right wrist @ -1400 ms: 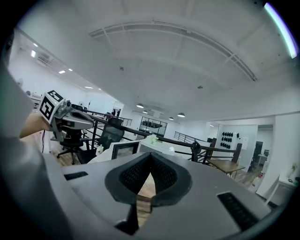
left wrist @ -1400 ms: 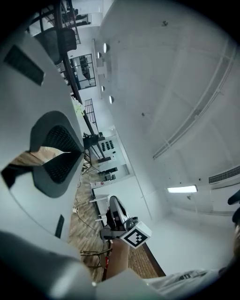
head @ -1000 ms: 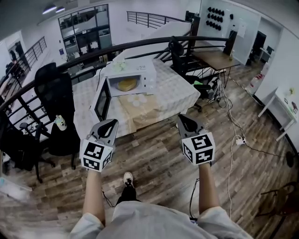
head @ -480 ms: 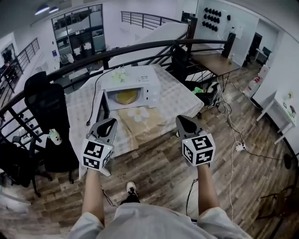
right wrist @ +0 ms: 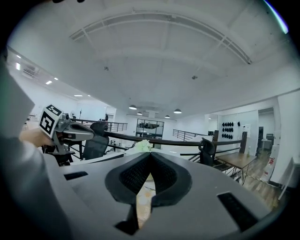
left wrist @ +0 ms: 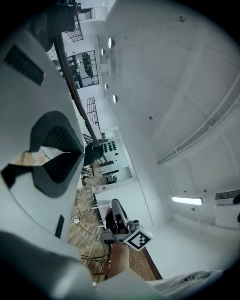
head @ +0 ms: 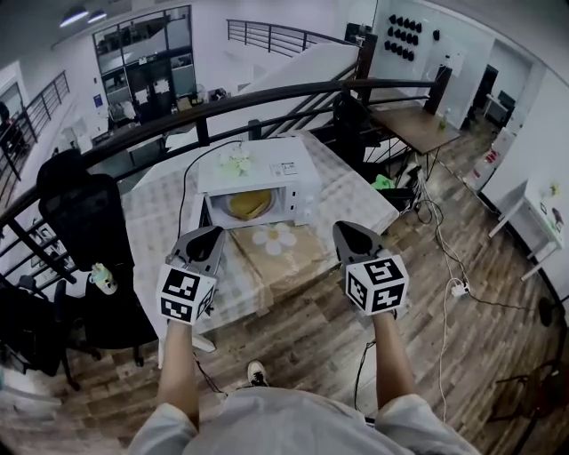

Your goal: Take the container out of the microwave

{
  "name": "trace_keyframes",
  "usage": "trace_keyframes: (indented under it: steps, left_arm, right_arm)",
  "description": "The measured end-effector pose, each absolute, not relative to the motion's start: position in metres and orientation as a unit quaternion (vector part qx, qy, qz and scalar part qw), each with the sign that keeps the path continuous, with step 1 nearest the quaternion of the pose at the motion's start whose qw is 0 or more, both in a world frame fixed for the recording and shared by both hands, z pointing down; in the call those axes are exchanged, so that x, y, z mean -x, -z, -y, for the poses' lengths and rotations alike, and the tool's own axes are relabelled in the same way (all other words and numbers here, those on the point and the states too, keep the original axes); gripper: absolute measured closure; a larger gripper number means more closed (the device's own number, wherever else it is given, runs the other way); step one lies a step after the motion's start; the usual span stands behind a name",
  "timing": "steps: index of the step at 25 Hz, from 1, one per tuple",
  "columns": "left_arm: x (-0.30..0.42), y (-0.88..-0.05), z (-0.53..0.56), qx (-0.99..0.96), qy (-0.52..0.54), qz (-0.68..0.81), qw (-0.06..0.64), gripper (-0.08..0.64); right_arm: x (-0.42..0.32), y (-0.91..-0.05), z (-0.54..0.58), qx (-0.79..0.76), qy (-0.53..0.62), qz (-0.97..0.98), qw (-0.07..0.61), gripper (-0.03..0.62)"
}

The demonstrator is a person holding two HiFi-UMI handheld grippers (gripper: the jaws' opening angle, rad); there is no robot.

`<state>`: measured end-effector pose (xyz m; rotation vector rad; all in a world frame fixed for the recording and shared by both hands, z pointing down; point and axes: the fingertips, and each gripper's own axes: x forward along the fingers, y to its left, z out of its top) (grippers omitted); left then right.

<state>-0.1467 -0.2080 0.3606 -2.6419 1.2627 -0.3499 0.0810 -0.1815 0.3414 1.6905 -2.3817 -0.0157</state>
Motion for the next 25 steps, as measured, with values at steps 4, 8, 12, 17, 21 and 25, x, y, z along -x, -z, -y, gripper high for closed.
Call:
trace_keyframes:
  steps: [4, 8, 12, 17, 21, 25]
  left_arm:
    - [0.153, -0.363, 0.237, 0.895, 0.118, -0.419, 0.094, 0.541]
    - [0.157, -0.366, 0.26, 0.899, 0.119, -0.412, 0.092, 0.541]
    - [0.157, -0.374, 0.275, 0.9, 0.128, -0.406, 0.09, 0.541]
    - [0.149, -0.385, 0.292, 0.897, 0.139, -0.413, 0.078, 0.541]
    - [0.135, -0.392, 0.313, 0.887, 0.157, -0.428, 0.079, 0.541]
    - [0.113, -0.4, 0.337, 0.874, 0.183, -0.443, 0.078, 0.541]
  right_arm:
    - [-0.071, -0.344, 0.211, -0.574, 0.006, 0.81, 0.12, 0.58]
    - [-0.065, -0.346, 0.232, -0.58, 0.001, 0.807, 0.111, 0.58]
    - [-0.065, -0.357, 0.247, -0.585, -0.02, 0.804, 0.106, 0.58]
    - [-0.069, -0.379, 0.267, -0.56, -0.056, 0.82, 0.102, 0.591]
    - [-0.083, -0.387, 0.296, -0.548, -0.067, 0.829, 0.092, 0.591]
    - [-0.103, -0.391, 0.324, -0.53, -0.062, 0.839, 0.11, 0.586]
